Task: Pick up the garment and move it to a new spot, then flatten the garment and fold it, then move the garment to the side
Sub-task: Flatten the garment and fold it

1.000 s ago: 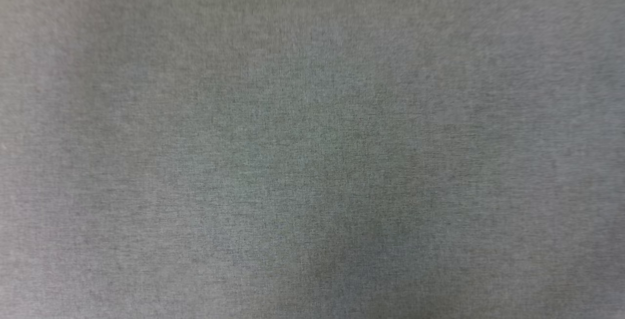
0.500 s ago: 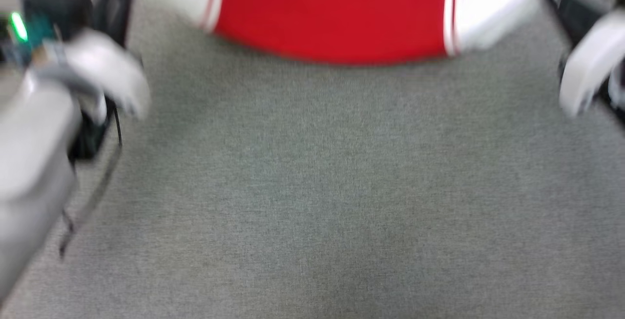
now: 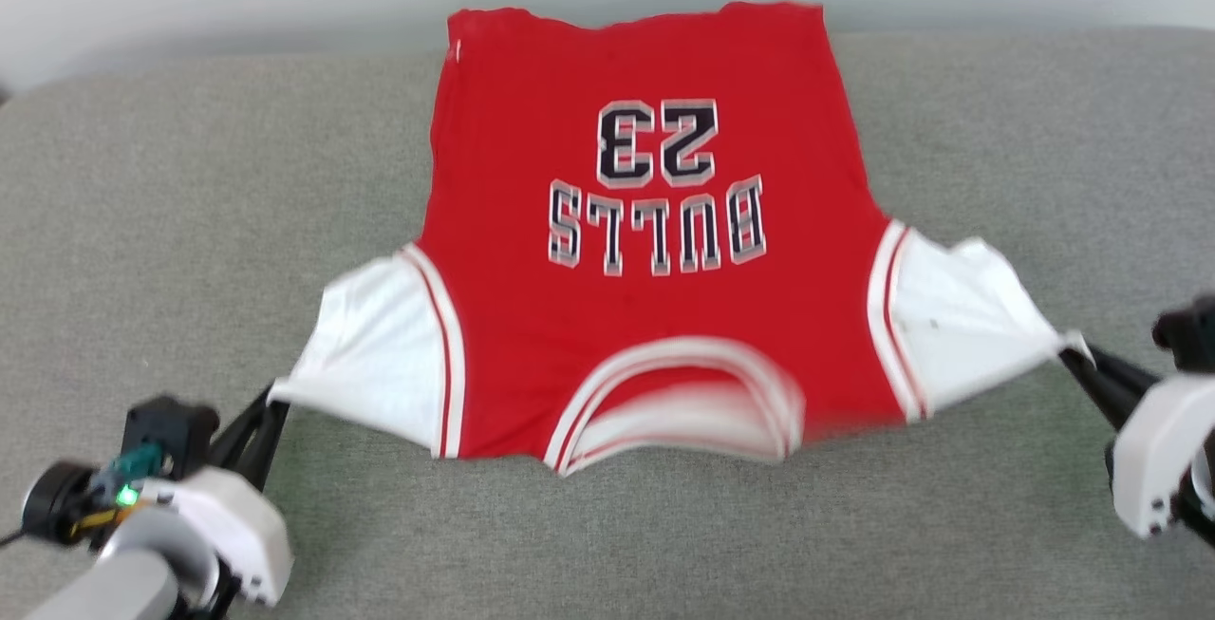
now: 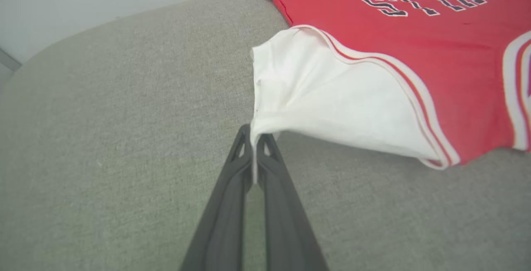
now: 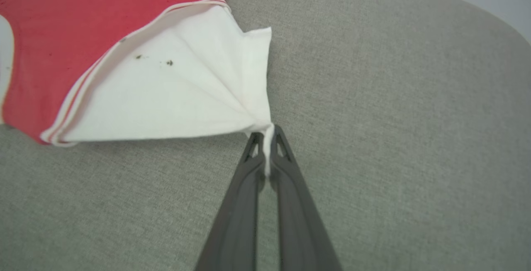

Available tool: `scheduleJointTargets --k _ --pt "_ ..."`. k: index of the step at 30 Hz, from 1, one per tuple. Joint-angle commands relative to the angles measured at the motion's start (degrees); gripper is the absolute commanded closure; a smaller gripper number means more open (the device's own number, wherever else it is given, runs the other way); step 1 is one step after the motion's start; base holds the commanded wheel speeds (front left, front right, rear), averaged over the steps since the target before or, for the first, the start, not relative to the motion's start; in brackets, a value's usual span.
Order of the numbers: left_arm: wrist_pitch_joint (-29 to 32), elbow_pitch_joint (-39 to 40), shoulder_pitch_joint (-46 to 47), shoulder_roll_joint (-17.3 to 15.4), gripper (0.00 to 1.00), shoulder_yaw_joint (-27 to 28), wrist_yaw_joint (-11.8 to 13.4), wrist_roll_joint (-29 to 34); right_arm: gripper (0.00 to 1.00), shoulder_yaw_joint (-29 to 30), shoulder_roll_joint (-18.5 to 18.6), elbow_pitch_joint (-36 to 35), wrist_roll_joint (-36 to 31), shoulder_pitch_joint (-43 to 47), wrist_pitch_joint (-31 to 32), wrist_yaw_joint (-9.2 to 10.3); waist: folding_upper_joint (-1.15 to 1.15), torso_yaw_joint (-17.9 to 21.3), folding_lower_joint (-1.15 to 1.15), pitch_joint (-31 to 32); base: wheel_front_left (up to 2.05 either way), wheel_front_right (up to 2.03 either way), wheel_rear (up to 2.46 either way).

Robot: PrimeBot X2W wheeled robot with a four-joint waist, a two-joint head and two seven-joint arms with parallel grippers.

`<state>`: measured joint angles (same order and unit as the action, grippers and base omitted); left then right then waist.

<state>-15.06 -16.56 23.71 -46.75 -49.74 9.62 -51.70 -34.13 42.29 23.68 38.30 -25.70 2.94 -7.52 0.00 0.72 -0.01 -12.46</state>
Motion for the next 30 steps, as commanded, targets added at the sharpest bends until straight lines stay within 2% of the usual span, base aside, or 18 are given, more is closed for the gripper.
scheduleJointTargets --k 1,6,13,19,23,24,25,26,30 --pt "-0.15 0.09 -3.04 -1.43 1.0 0.47 0.93 -0.59 1.0 1.97 0.34 -0.39 0.24 4.2 0.58 0.06 0.0 0.3 0.01 1.99 0.0 0.0 0.0" --pt "0.03 1.54 -10.56 -3.4 1.0 -0.19 1.43 -3.22 1.0 5.54 1.37 -2.96 0.02 15.79 3.61 0.08 0.0 0.06 0.01 4.57 0.0 0.0 0.0" --pt "1.23 2.96 -17.23 -4.64 1.0 -2.42 1.85 -5.25 1.0 10.29 2.18 -7.39 -0.21 27.36 8.11 0.09 0.0 -0.22 0.01 6.33 0.0 0.0 0.0" --pt "1.66 4.62 -19.71 -4.96 1.0 -3.02 2.5 -6.03 1.0 15.54 2.02 -12.03 -0.27 36.26 13.62 0.09 0.0 -0.97 0.01 7.09 0.0 0.0 0.0" --pt "1.98 5.92 -19.36 -4.42 1.0 -3.18 2.99 -5.78 1.0 18.4 0.51 -15.42 -0.52 39.25 17.14 0.09 0.0 -1.38 0.01 7.15 0.0 0.0 0.0" --pt "2.1 6.26 -19.01 -4.31 1.0 -3.24 3.11 -5.57 0.81 19.26 -0.03 -16.44 -0.54 39.51 17.51 0.08 0.0 -1.5 0.01 7.05 0.0 0.0 0.0" --pt "2.12 6.53 -18.68 -4.27 1.0 -3.29 3.21 -5.32 0.13 20.27 -0.51 -17.31 -0.52 39.49 17.98 0.08 0.0 -1.57 0.01 6.93 0.0 0.0 0.0" --pt "2.15 6.78 -18.33 -4.25 1.0 -3.38 3.39 -5.09 0.0 21.47 -0.92 -18.0 -0.55 39.35 18.46 0.08 0.0 -1.64 0.01 6.78 0.0 0.0 0.0" --pt "2.61 8.33 -16.64 -3.55 1.0 -3.71 4.1 -3.75 0.0 26.31 -0.55 -21.99 -1.92 36.91 19.84 0.06 0.0 -2.34 0.01 5.73 0.0 0.0 0.0"
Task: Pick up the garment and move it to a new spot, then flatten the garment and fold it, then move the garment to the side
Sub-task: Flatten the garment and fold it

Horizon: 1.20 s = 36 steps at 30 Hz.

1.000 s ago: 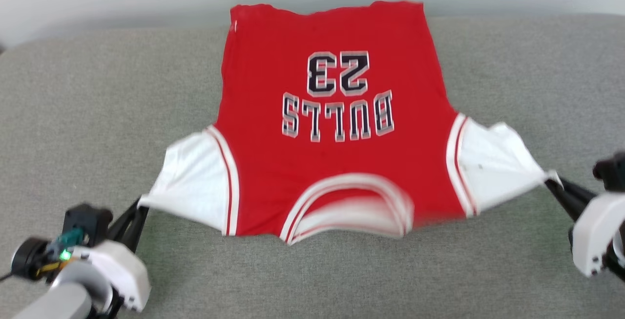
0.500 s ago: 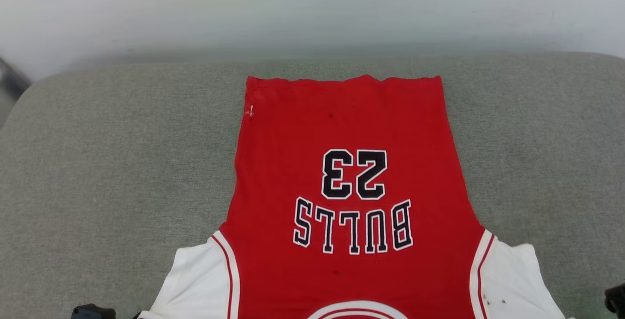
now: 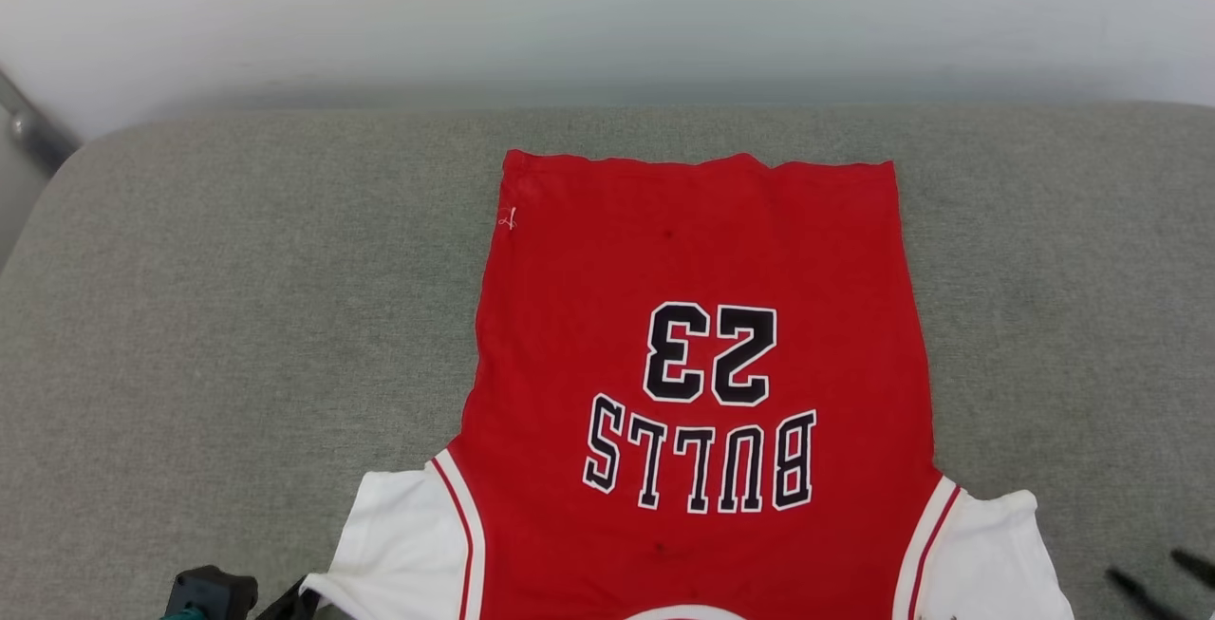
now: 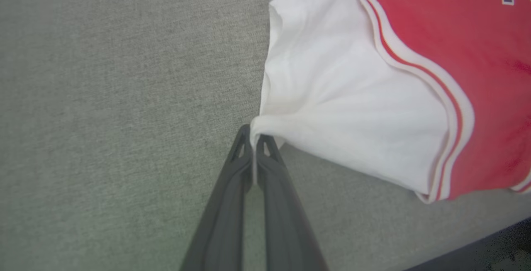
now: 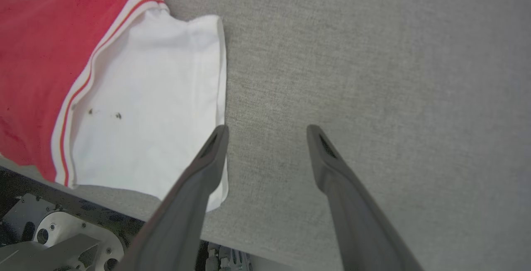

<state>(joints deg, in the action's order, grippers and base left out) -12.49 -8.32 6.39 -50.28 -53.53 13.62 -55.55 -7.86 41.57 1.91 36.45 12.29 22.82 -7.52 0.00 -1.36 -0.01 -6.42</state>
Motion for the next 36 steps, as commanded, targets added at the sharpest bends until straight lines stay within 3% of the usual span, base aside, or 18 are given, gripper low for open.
scheduleJointTargets --k 1,7,12,15,22,28,36 --pt "0.04 0.47 1.06 0.21 1.0 0.1 0.29 0.36 0.0 1.55 0.47 -1.54 -0.19 -1.97 0.11 0.06 0.0 -0.46 0.01 -0.7 0.0 0.0 0.0" --pt "0.16 3.37 4.23 0.9 1.0 0.67 1.11 2.21 0.0 9.44 3.74 -8.19 -0.12 -12.37 1.84 0.06 0.0 -2.82 0.01 -4.56 0.0 0.0 0.0" --pt "0.99 5.74 8.01 1.75 1.0 0.01 1.6 5.43 0.0 10.04 7.18 -9.12 3.17 -26.91 8.55 0.06 0.0 -6.54 0.01 -9.03 0.0 0.0 0.0" --pt "1.3 6.78 10.19 2.52 1.0 -0.61 2.0 7.64 0.0 6.97 9.96 -7.66 6.11 -36.11 16.29 0.06 0.0 -8.96 0.01 -12.08 0.0 0.0 0.0" --pt "0.71 8.22 14.49 5.11 1.0 -1.03 2.37 11.33 0.0 -1.18 14.22 -2.69 8.9 -55.5 42.33 0.05 0.0 -13.94 0.01 -19.92 0.0 0.0 0.0" --pt "-0.02 8.03 17.31 8.77 1.0 -2.09 1.62 13.61 0.0 -6.5 13.62 -0.58 5.94 -66.6 55.53 0.05 0.0 -17.24 0.01 -25.83 0.0 0.0 0.0" --pt "-0.42 8.07 20.42 11.35 1.0 -2.12 1.2 15.73 0.0 -6.4 10.53 4.56 1.63 -73.9 60.15 0.05 0.0 -20.71 0.01 -31.74 0.0 0.0 0.0"
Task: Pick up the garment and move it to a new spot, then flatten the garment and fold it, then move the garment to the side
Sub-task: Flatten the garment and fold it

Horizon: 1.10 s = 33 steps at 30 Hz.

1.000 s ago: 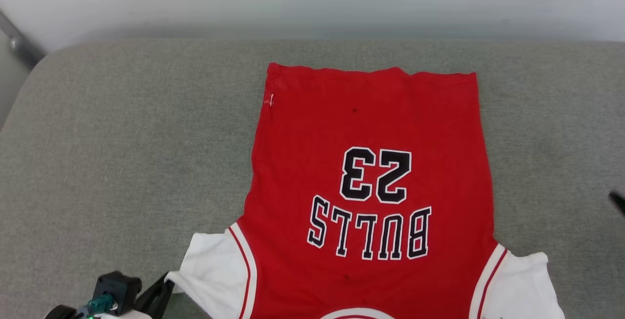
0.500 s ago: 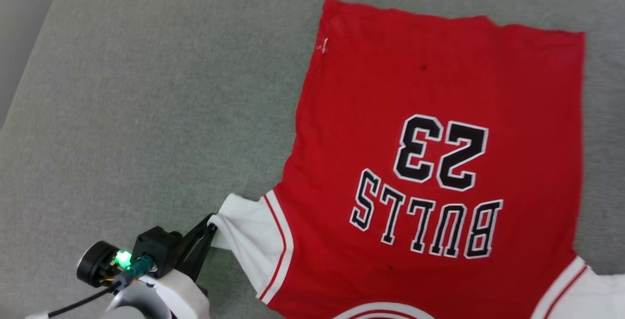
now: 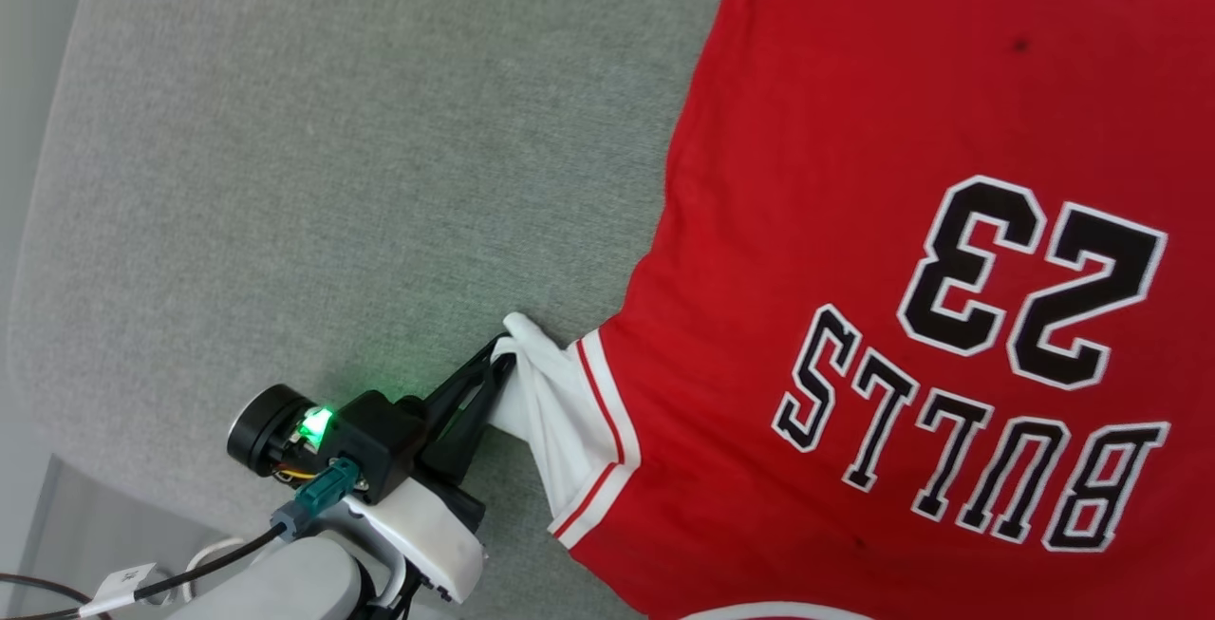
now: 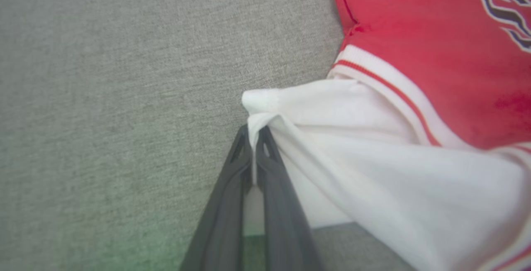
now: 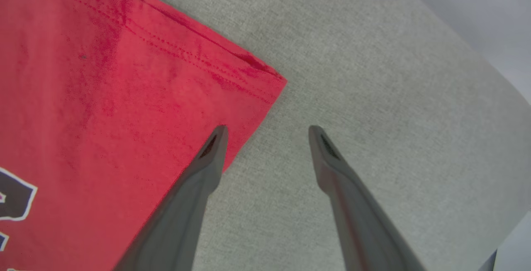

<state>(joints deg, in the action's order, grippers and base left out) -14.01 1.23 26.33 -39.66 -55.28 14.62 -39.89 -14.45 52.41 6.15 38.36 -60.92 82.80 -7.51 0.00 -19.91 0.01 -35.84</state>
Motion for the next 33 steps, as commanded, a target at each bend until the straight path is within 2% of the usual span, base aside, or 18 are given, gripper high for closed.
scheduleJointTargets --k 1,9,10,11,19,25,33 --pt "1.16 -1.36 0.64 0.76 1.0 -0.31 0.31 0.21 0.0 0.24 -0.59 1.02 -0.71 -0.67 0.28 0.05 0.0 -2.47 -0.01 -2.8 0.0 0.0 0.0" --pt "0.78 -0.13 1.11 0.9 1.0 0.34 1.58 1.13 0.0 -1.82 -0.87 3.83 -0.34 6.47 -0.36 0.04 0.0 -3.44 -0.01 -4.71 0.0 0.0 0.0" --pt "0.8 -0.06 1.13 0.8 1.0 0.35 1.7 1.22 0.89 -1.91 -1.04 3.46 -0.23 6.99 -0.75 0.04 0.0 -3.35 -0.01 -4.71 0.0 0.0 0.0" --pt "0.84 -0.02 1.19 0.74 1.0 0.3 1.72 1.35 1.0 -1.66 -1.05 3.17 -0.01 7.09 -1.05 0.04 0.0 -3.31 -0.01 -4.65 0.0 0.0 0.0" --pt "0.67 -0.29 0.32 -0.37 1.0 0.48 2.25 1.08 1.0 -0.93 -0.59 1.97 -0.57 5.22 -4.02 0.04 0.0 -1.77 -0.01 -1.24 0.0 0.0 0.0" --pt "0.01 0.79 -1.89 -2.35 1.0 1.17 3.13 0.76 1.0 -1.05 -2.8 1.04 1.32 5.35 -8.55 0.04 0.0 1.65 -0.01 4.8 0.0 0.0 0.0" --pt "1.31 3.18 -5.37 -5.63 1.0 1.52 5.8 -0.54 1.0 -4.11 0.94 -3.48 6.12 10.54 -12.71 0.05 0.0 7.74 -0.01 12.23 0.0 0.0 0.0"
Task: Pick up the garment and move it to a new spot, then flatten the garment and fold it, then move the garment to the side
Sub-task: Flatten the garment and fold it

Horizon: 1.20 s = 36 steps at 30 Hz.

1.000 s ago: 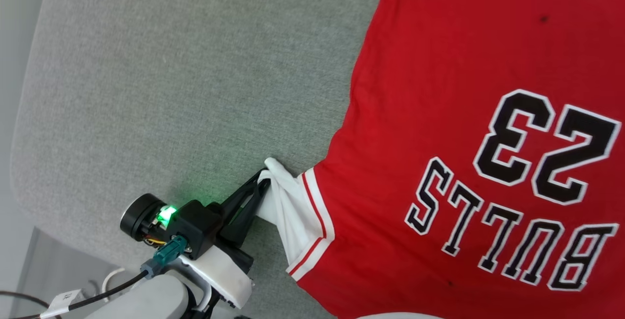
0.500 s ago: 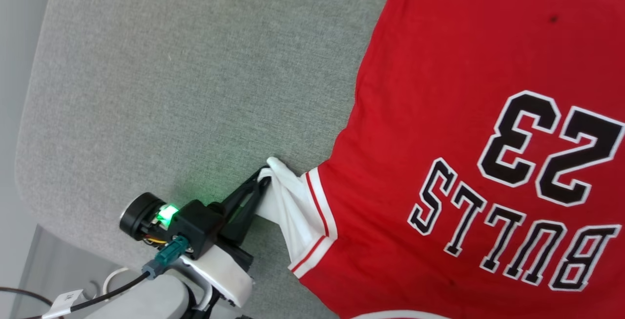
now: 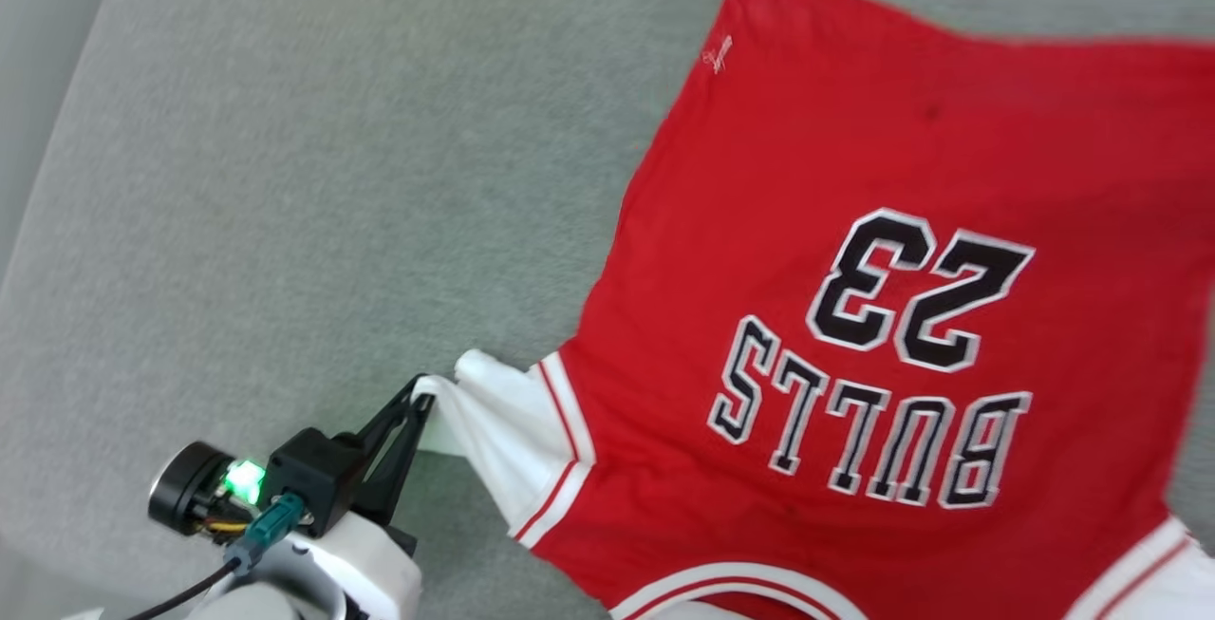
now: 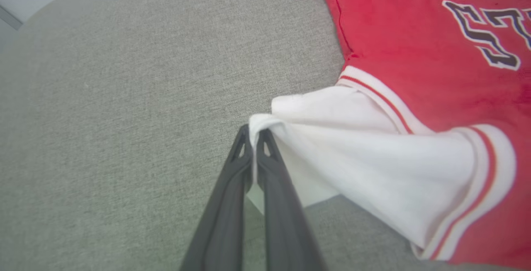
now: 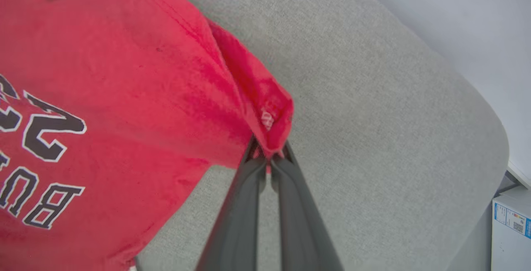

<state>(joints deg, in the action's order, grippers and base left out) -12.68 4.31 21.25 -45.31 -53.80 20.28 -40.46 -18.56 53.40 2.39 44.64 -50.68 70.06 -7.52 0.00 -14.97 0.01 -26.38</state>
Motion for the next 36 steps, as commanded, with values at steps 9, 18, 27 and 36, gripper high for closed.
scheduleJointTargets --k 9,18,27,36 --pt "0.33 1.63 -5.15 -3.34 1.0 0.88 2.75 -2.47 1.0 0.26 9.29 -6.24 7.49 21.23 -6.43 0.06 0.0 9.07 -0.01 8.19 0.0 0.0 0.0" --pt "-0.2 2.41 -7.77 -5.51 1.0 1.6 3.55 -3.76 1.0 3.84 9.45 -4.38 12.88 51.06 -19.66 0.05 0.0 13.18 -0.01 9.35 0.0 0.0 0.0" --pt "0.03 2.24 -7.12 -5.56 1.0 1.61 3.08 -4.03 1.0 4.78 4.78 -2.97 13.43 70.2 -28.31 0.06 0.0 14.04 -0.01 8.66 0.0 0.0 0.0" --pt "-0.36 1.29 -7.7 -4.72 1.0 1.34 2.67 -4.48 0.0 12.24 2.24 -4.65 11.51 68.86 -34.43 0.05 0.0 14.03 -0.01 9.88 0.0 0.0 0.0"
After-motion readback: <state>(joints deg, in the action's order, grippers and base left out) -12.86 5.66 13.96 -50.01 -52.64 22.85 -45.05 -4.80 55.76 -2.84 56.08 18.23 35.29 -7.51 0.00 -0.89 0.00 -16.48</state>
